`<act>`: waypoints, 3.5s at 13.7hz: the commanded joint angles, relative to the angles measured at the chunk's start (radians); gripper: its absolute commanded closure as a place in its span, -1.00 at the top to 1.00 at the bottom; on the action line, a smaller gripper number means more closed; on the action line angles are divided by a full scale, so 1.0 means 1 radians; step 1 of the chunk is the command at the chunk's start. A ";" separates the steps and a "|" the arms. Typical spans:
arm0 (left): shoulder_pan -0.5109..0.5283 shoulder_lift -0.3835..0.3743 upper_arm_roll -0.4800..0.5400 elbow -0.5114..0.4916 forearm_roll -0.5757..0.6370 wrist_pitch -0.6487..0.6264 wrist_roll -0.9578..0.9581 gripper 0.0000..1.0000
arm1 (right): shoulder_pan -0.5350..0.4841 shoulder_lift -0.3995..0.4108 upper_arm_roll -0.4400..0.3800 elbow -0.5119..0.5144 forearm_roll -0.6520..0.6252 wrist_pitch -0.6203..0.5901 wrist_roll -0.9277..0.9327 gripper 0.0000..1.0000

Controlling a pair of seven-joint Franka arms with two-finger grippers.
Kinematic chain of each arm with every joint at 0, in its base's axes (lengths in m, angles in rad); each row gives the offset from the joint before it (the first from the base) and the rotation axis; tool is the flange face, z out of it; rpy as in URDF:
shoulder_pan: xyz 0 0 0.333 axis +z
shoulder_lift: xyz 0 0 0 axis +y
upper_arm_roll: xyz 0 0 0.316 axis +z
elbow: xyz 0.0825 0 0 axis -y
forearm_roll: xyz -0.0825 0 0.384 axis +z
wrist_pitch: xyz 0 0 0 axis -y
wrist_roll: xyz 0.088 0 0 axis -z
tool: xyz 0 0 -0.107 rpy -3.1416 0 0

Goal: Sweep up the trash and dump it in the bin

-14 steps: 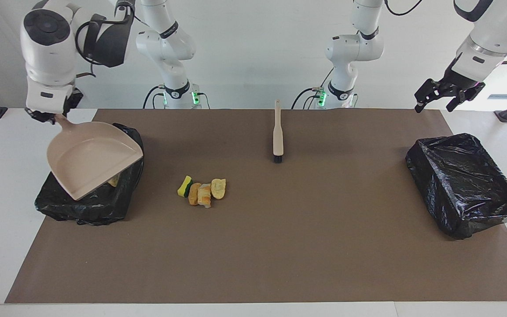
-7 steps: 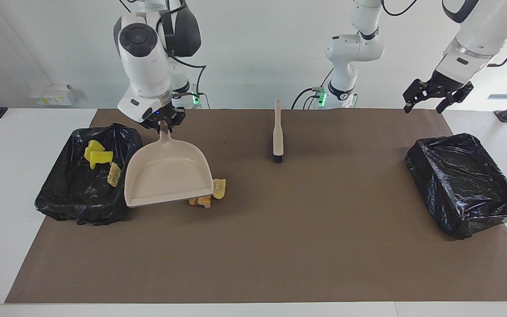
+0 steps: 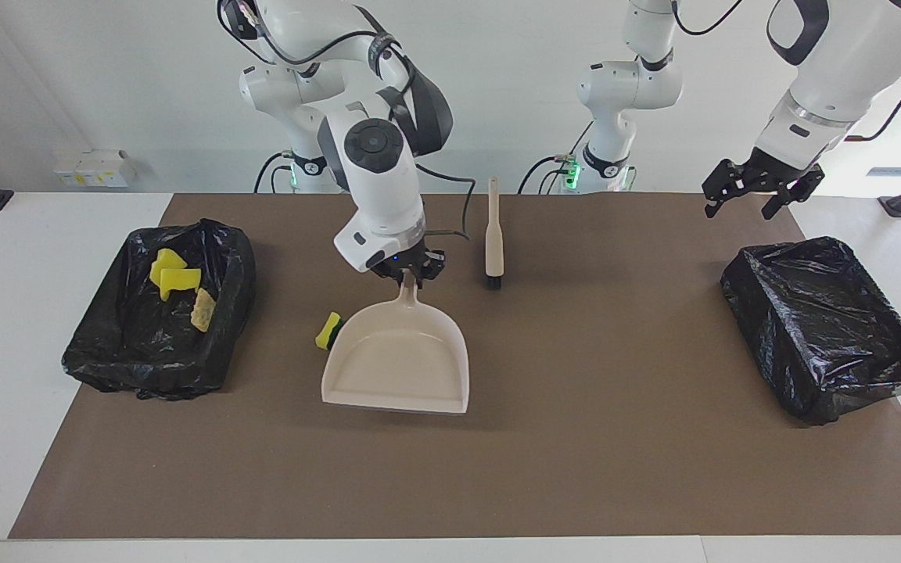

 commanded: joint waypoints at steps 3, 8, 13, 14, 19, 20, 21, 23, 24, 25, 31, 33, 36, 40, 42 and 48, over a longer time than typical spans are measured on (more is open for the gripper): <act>-0.001 -0.031 0.013 -0.052 0.009 0.050 0.068 1.00 | 0.122 0.212 -0.005 0.158 0.017 0.124 0.157 -1.00; 0.000 -0.028 0.017 -0.049 0.008 0.058 0.081 1.00 | 0.136 0.316 0.052 0.178 0.028 0.222 0.159 -1.00; 0.000 -0.033 0.022 -0.027 0.008 0.038 0.070 1.00 | 0.152 0.301 0.058 0.172 0.014 0.207 0.142 1.00; 0.000 -0.033 0.023 -0.020 0.008 0.038 0.072 1.00 | 0.143 0.272 0.057 0.171 0.022 0.196 0.142 1.00; 0.000 -0.033 0.023 -0.020 0.008 0.038 0.070 1.00 | 0.133 0.078 0.060 0.026 0.037 0.052 0.110 1.00; 0.000 -0.033 0.023 -0.020 0.008 0.038 0.070 1.00 | 0.135 0.036 0.061 -0.017 0.037 0.052 0.111 1.00; 0.000 -0.033 0.023 -0.020 0.008 0.038 0.070 1.00 | 0.143 -0.005 0.061 -0.057 0.045 0.047 0.120 1.00; 0.000 -0.033 0.023 -0.020 0.008 0.036 0.070 1.00 | 0.165 -0.099 0.066 -0.165 0.133 0.024 0.192 1.00; 0.000 -0.033 0.023 -0.020 0.008 0.038 0.070 1.00 | 0.213 -0.139 0.066 -0.243 0.147 0.055 0.226 1.00; 0.000 -0.033 0.023 -0.020 0.008 0.039 0.076 1.00 | 0.237 -0.189 0.066 -0.327 0.149 0.106 0.248 1.00; -0.033 -0.040 0.000 -0.036 -0.004 0.047 0.063 1.00 | 0.386 -0.265 0.067 -0.639 0.189 0.331 0.318 1.00; -0.086 -0.014 -0.007 -0.038 -0.007 0.070 0.059 1.00 | 0.388 -0.277 0.067 -0.683 0.189 0.397 0.321 1.00; -0.164 0.055 -0.009 -0.041 -0.027 0.189 0.009 1.00 | 0.390 -0.279 0.069 -0.685 0.189 0.395 0.329 0.84; -0.251 0.151 -0.009 -0.041 -0.027 0.321 -0.101 1.00 | 0.388 -0.276 0.070 -0.684 0.190 0.397 0.329 -1.00; -0.273 0.182 -0.007 -0.041 -0.027 0.363 -0.115 1.00 | 0.388 -0.276 0.070 -0.684 0.192 0.397 0.323 -1.00; -0.360 0.323 -0.007 -0.043 0.004 0.501 -0.247 1.00 | 0.338 -0.378 0.058 -0.656 0.186 0.189 0.248 -1.00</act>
